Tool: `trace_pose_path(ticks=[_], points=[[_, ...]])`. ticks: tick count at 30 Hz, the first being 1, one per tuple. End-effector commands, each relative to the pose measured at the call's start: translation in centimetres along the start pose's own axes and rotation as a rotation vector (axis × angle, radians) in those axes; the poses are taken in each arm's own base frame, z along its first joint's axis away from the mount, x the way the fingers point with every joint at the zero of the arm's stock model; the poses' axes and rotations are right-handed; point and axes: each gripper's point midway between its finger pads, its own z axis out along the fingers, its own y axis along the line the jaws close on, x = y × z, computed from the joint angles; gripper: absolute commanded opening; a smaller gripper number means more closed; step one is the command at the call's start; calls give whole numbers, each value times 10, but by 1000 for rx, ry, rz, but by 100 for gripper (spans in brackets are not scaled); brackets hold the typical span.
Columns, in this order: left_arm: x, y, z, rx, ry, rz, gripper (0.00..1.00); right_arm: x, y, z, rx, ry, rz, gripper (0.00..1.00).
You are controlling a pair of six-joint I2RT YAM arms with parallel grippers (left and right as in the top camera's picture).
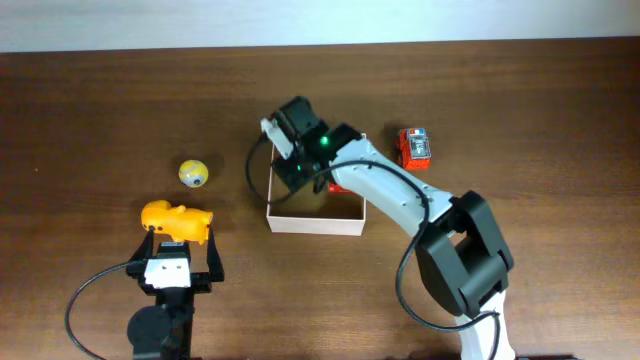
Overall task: Pack container
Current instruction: 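Lift the right gripper out of the box and move right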
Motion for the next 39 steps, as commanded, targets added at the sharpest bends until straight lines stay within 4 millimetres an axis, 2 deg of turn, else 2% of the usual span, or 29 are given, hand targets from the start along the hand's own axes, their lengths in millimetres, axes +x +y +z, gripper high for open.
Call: trace_pose_path(ticks=[1, 2, 3, 5, 6, 7, 10, 11, 14, 16, 18, 20, 23, 28, 35, 39], points=[[0, -1, 0, 6, -3, 8, 99, -31, -34, -29, 102, -58, 23, 47], [0, -1, 0, 6, -3, 8, 99, -36, -40, -38, 111, -61, 33, 48], [0, -1, 0, 6, -3, 8, 99, -40, -46, -48, 117, -62, 43, 54], [0, -1, 0, 6, -3, 8, 99, -46, -58, -66, 129, -62, 63, 80], [0, -1, 0, 6, -3, 8, 99, -47, -64, -75, 135, -59, 75, 87], [0, -1, 0, 6, -3, 8, 99, -49, -71, -85, 142, -59, 87, 99], [0, -1, 0, 6, -3, 8, 99, -51, -90, -113, 159, -55, 125, 99], [0, -1, 0, 6, -3, 8, 99, -51, -103, -129, 165, -62, 151, 99], [0, -1, 0, 6, -3, 8, 99, -44, -126, -138, 154, -59, 202, 99], [0, -1, 0, 6, -3, 8, 99, -20, -163, -141, 231, -9, 298, 99], [0, -1, 0, 6, -3, 8, 99, 3, -198, -148, 333, 16, 483, 98], [0, -1, 0, 6, -3, 8, 99, 21, -220, -153, 369, 31, 607, 95], [0, -1, 0, 6, -3, 8, 99, 42, -242, -159, 395, 53, 712, 92], [0, -1, 0, 6, -3, 8, 99, 68, -261, -152, 412, 95, 764, 92], [0, -1, 0, 6, -3, 8, 99, 105, -259, -109, 399, 178, 779, 92], [0, -1, 0, 6, -3, 8, 99, 119, -257, -93, 396, 203, 783, 92]])
